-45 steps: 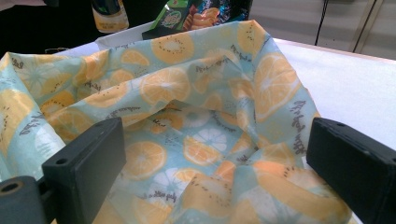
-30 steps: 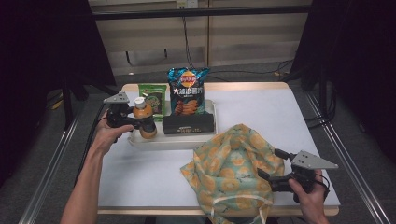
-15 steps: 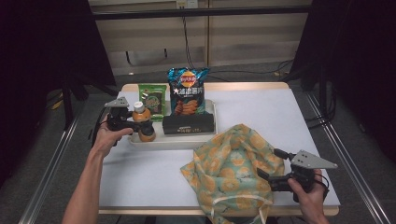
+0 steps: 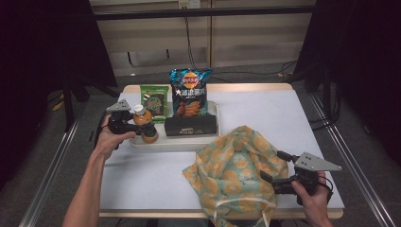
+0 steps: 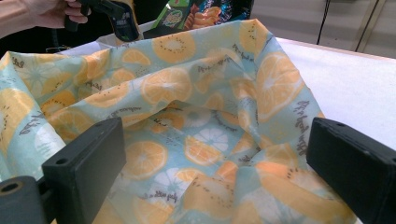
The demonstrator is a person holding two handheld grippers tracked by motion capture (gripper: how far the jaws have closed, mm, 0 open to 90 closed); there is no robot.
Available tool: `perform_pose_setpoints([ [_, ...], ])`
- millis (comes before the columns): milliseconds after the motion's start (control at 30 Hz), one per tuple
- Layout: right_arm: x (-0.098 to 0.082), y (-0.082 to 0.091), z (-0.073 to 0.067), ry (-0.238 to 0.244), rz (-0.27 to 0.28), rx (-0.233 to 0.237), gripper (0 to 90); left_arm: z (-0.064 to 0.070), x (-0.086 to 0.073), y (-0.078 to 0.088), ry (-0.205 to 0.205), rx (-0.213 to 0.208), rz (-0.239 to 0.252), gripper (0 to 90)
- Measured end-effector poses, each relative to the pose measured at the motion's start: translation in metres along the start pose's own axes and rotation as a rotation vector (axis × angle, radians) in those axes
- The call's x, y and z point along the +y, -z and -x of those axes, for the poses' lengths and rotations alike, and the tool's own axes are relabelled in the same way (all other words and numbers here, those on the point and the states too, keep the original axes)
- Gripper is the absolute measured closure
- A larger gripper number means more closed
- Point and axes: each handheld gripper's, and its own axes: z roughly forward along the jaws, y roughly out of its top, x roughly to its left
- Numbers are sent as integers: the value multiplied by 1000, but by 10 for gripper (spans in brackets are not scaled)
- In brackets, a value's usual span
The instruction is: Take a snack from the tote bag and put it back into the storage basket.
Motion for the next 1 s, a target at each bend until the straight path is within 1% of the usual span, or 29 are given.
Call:
perform_pose_setpoints([
  [33, 0, 0, 0, 2, -1, 0, 39, 0, 0, 0, 2, -1, 7, 293],
  [100, 0, 0, 0, 3, 0, 2, 39, 1, 2, 2, 20, 9, 16, 243],
  [133, 0, 0, 0, 1, -1, 1, 39, 1, 3, 3, 17, 9, 21, 228],
  [167, 0, 0, 0, -1, 0, 0, 40, 2, 3, 3, 26, 19, 27, 218],
  [200, 0, 0, 0, 1, -1, 1, 39, 2, 3, 4, 23, 27, 24, 191],
  [233, 0, 0, 0, -2, 1, -1, 40, 3, 3, 5, 32, 35, 21, 165],
  [267, 0, 0, 0, -3, 1, -1, 40, 4, 3, 6, 31, 51, 20, 160],
  [300, 0, 0, -1, -2, 1, -1, 40, 7, 3, 6, 49, 62, 24, 143],
  [333, 0, 0, -1, -1, 1, 0, 39, 7, 4, 8, 47, 72, 28, 128],
  [367, 0, 0, -1, 2, 0, 2, 39, 10, 4, 9, 42, 90, 31, 128],
  [400, 0, 0, -1, 1, 0, 1, 39, 12, 5, 10, 49, 89, 37, 124],
  [467, 0, 0, -1, 1, -1, 2, 39, 19, 7, 12, 48, 120, 41, 122],
  [500, 0, 0, -1, 1, 0, 2, 39, 22, 8, 13, 63, 141, 51, 125],
  [567, 1, 0, -1, 1, 0, 3, 40, 25, 8, 14, 83, 160, 56, 121],
  [600, 1, 0, -1, 1, 0, 4, 39, 26, 8, 14, 90, 187, 60, 130],
  [633, 1, 0, -2, 1, 2, 4, 40, 27, 9, 14, 108, 193, 73, 127],
  [667, 1, 0, -2, 2, 1, 4, 39, 26, 9, 13, 118, 202, 73, 127],
  [700, 1, 0, -2, 2, 1, 4, 40, 27, 9, 13, 130, 229, 71, 132],
  [733, 1, 0, -2, 1, 1, 3, 40, 27, 9, 11, 139, 223, 79, 128],
  [767, 1, 0, -2, 1, 1, 3, 39, 27, 10, 9, 147, 226, 81, 129],
  [800, 0, 0, -1, 3, -1, 4, 40, 28, 10, 7, 149, 239, 75, 135],
  [833, 0, 0, -1, 1, -2, 2, 40, 28, 11, 5, 150, 239, 73, 129],
  [867, 0, 0, -1, 0, -2, 2, 40, 28, 11, 4, 163, 242, 75, 133],
  [933, 1, 0, -1, 3, -2, 3, 40, 28, 12, 1, 164, 249, 74, 138],
  [1000, 0, 0, -1, 4, -2, 5, 40, 29, 12, 0, 173, 271, 72, 154],
])
